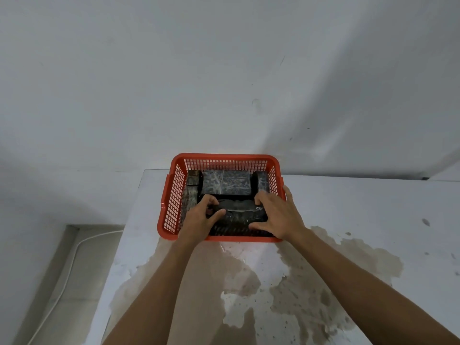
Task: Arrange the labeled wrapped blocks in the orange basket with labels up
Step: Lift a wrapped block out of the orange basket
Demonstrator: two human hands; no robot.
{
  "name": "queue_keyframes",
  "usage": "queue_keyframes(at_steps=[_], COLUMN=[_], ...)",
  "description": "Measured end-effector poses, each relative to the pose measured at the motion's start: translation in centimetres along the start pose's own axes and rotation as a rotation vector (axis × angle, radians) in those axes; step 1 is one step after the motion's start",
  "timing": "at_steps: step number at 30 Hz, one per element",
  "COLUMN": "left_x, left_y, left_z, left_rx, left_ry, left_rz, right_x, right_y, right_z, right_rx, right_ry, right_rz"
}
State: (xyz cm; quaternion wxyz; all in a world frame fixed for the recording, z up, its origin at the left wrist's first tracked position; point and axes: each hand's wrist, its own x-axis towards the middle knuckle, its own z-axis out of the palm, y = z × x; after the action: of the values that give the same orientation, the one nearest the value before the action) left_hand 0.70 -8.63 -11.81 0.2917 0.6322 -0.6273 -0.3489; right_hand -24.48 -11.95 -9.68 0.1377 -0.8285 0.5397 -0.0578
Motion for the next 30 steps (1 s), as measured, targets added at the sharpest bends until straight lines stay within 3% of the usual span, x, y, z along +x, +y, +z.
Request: queue_keyframes(at_steps=[8,12,16,21,25,30], left_x=[-0.5,-0.4,-0.3,-0.3,-0.3,-0.6], left_y=[-0.1,0.3,0.2,0.6,0.6,0.9], left_z=[-0.1,-0.4,-0.7,-0.5,-0.8,-0.9], left_rx=[-0.03,-0.129,-0.021,-0.188,-0.118,-0.096], left_ry=[0.026,-0.019,-0.102,-0.211,-0.158,-0.121], left_rz=[0.126,-0.019,-0.05,-0.086,-0.001,0.012], right_x=[0.2,-0.4,-0.7,-0.4,-0.1,-0.7], right_y=[0.4,0.4,0.9,0.5,-0.4,-0.2], right_z=[-0.8,-0.5,-1.1,-2.0,-2.5,-2.6], right_rx=[-0.246,-0.192,-0.101,-0.233,-0.279,-0.122], right_ry=[-0.102,-0.05,-0.038,-0.105,-0.104,-0.057], right_rz=[-0.032,-0.064,-0.033,-0.047,-0.092,-0.072])
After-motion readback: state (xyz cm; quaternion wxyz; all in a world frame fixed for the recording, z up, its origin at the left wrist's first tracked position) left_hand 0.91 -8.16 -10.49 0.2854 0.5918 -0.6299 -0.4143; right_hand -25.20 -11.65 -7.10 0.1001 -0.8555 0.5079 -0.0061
